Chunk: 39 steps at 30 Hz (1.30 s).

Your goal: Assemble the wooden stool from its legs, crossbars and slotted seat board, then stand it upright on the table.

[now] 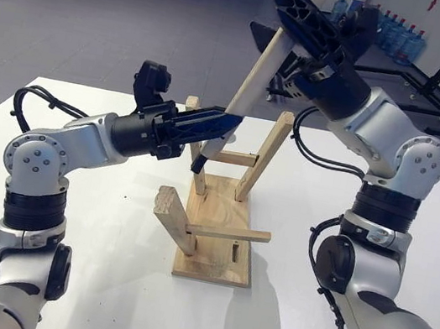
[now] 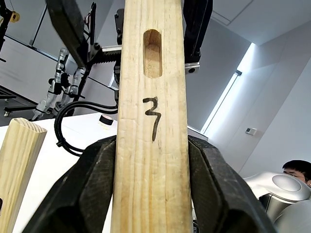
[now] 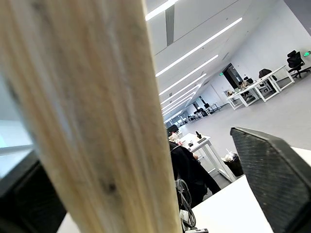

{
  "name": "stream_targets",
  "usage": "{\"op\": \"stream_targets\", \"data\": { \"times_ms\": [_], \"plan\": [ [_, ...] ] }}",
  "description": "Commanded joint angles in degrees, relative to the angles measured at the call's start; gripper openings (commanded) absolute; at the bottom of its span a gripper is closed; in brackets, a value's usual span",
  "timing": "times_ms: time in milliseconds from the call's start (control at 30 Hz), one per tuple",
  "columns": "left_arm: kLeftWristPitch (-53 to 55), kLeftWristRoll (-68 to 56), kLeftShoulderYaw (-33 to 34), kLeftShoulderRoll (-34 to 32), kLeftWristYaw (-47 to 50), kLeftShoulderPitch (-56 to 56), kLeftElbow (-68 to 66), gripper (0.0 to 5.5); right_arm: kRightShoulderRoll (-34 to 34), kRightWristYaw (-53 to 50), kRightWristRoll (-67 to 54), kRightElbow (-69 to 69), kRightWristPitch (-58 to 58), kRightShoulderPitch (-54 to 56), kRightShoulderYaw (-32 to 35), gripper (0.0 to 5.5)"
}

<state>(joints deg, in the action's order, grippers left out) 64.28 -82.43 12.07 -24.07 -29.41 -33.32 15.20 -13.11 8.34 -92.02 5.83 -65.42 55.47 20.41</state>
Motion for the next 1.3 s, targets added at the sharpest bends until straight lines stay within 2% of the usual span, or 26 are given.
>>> {"op": "stream_targets", "data": {
  "times_ms": [33,433,733,767,867,967,1100,1200,1300],
  "plan": [
    [-1.0,0.3,-0.6,-0.7,-0.6,-0.2,-0.4,2.05,-0.9,-0.1,-1.1,-0.9,0.6,-1.2,-0.9,4.14],
    [-1.4,0.9,-0.8,-1.9,-1.5,0.1,-0.6,2.05,-2.8,-0.5,-3.5,-3.2,2.1,-3.6,-2.5,2.14],
    [-3.2,4.2,-1.7,-2.5,-2.5,1.8,1.4,2.05,-3.8,0.4,-1.9,-5.8,4.6,-6.5,-2.6,2.11],
    [-3.9,5.1,-1.6,-2.5,-2.5,1.6,1.7,2.42,-4.0,1.0,-0.7,-6.3,5.0,-6.9,-2.7,2.10],
    [-6.5,5.8,0.0,-1.7,-0.5,0.4,1.6,2.86,-5.3,4.2,4.2,-7.7,7.0,-8.4,-3.5,2.05],
    [-9.7,3.9,4.5,-2.1,4.3,-1.7,0.9,3.31,-8.6,10.1,11.0,-9.3,9.9,-10.5,-3.5,2.05],
    [-14.0,0.1,13.5,-4.4,14.8,-0.3,1.2,3.89,-17.0,22.3,19.5,-14.6,13.7,-18.6,-1.8,2.05],
    [-14.5,-1.5,18.6,-6.3,20.0,8.0,4.6,4.04,-22.6,31.5,24.8,-19.5,17.7,-29.3,1.7,2.05],
    [-15.6,-1.4,20.0,-5.7,22.8,15.5,7.4,4.04,-24.7,39.9,27.1,-23.5,20.8,-39.6,3.7,2.05]
  ]
}}
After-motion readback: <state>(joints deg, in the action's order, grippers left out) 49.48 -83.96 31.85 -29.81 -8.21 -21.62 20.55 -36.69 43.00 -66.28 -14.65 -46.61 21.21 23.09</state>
